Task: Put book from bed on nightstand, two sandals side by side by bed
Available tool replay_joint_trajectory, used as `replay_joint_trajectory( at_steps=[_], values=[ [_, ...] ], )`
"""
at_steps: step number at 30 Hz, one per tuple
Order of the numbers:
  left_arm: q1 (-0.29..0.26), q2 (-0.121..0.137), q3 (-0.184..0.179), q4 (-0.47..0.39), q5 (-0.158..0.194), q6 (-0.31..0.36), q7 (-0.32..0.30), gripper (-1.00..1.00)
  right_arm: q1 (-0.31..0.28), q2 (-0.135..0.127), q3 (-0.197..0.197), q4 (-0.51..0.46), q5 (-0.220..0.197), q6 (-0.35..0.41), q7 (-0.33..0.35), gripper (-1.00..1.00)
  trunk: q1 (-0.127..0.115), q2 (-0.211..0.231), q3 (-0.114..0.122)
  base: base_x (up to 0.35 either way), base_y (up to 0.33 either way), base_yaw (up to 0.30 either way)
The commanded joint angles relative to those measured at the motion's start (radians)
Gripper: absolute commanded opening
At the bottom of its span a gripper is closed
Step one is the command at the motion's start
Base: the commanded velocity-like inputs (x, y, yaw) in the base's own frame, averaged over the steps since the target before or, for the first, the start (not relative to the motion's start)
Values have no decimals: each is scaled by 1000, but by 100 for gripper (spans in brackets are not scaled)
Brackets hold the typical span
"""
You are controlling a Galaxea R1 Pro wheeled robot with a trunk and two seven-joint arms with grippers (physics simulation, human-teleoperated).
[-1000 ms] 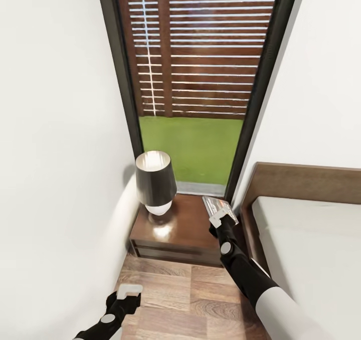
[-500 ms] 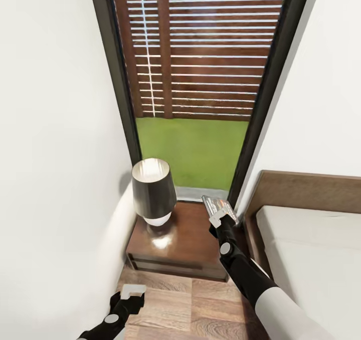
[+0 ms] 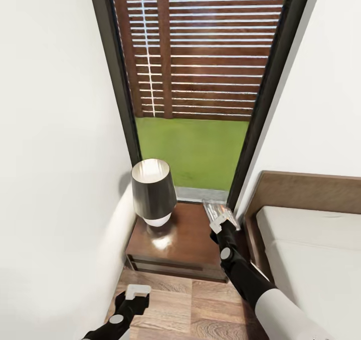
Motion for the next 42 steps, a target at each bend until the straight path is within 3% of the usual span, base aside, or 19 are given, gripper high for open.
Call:
replay_joint_trajectory(
  at_steps=[1,9,13,21,27,30,42],
  values=[
    [-1,-1,-9,1,8,-4,4,100,-1,0,6,16,16,6,-11,-100,4,-9,-5,1,0,0],
    [-1,-15,-10,0,7,-2,6,100,-2,5,16,227,16,-90,-59,-100,35,-65,-30,0,0,0],
    [-1,-17,-10,0,7,-2,6,100,-3,17,25,277,16,-117,-66,-100,50,-93,-42,0,0,0],
    [-1,-17,-10,0,6,-2,4,100,-2,23,46,293,15,-144,-65,-100,81,-149,-67,0,0,0],
    [-1,-18,-10,0,5,-2,0,100,-3,22,131,296,16,-136,-67,-100,104,-191,-86,0,0,0],
    [-1,-21,-11,0,4,-2,1,100,-2,23,199,304,17,-74,-132,-100,116,-212,-96,0,0,0],
    [-1,-29,-12,0,4,-2,1,100,-3,22,224,305,14,-64,-168,-100,162,-296,-133,0,0,0]
  ],
)
